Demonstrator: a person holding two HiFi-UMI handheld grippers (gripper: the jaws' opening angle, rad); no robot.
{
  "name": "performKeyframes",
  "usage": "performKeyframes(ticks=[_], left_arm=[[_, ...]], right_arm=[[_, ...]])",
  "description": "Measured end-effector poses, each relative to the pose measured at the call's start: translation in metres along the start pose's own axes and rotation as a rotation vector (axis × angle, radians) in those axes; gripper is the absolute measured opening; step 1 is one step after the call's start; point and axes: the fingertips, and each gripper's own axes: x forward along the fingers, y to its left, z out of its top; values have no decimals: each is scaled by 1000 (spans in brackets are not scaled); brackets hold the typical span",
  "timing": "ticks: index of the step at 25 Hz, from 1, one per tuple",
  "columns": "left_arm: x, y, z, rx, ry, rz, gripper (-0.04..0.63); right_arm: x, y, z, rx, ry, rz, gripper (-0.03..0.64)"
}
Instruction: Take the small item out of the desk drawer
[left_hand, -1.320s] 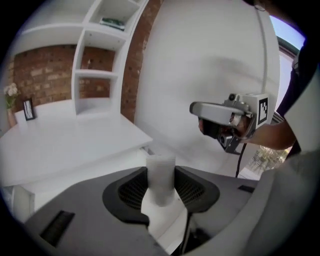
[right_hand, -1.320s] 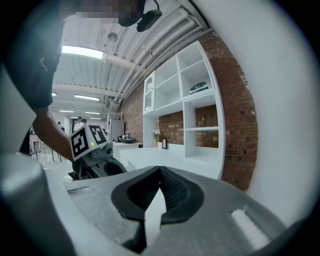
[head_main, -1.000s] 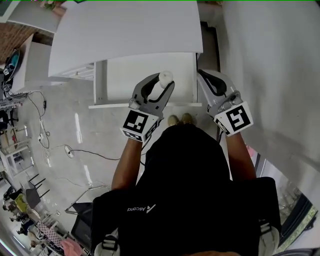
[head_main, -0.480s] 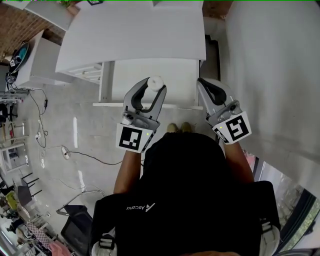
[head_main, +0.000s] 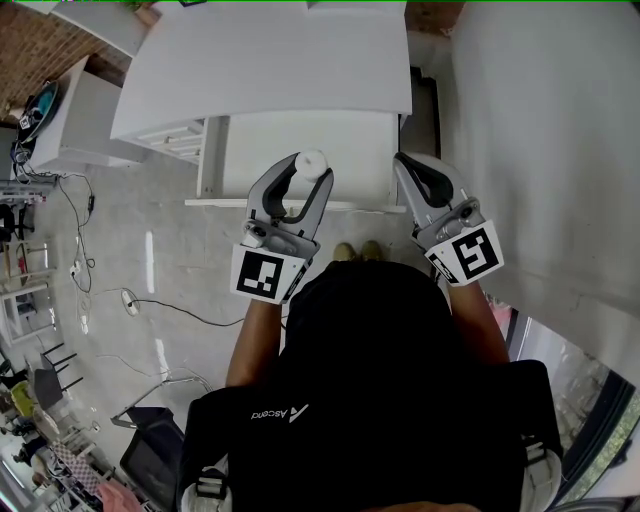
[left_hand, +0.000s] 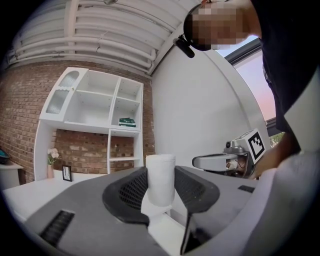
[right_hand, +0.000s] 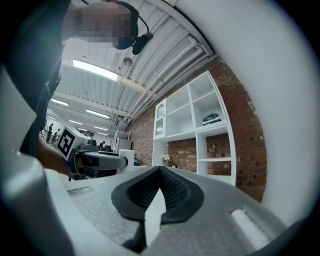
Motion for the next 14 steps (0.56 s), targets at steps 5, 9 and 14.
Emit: performKeyframes(ticks=[5, 9, 14], left_arm=[[1, -4, 0, -5, 5, -11, 164], [7, -7, 5, -14, -4, -15, 164], [14, -8, 5, -22, 5, -12, 164]], right_arm=[[-3, -1, 1, 2, 4, -9, -2], [-6, -7, 3, 5, 4, -17, -2], [-6, -17, 0, 10, -2, -30, -2]])
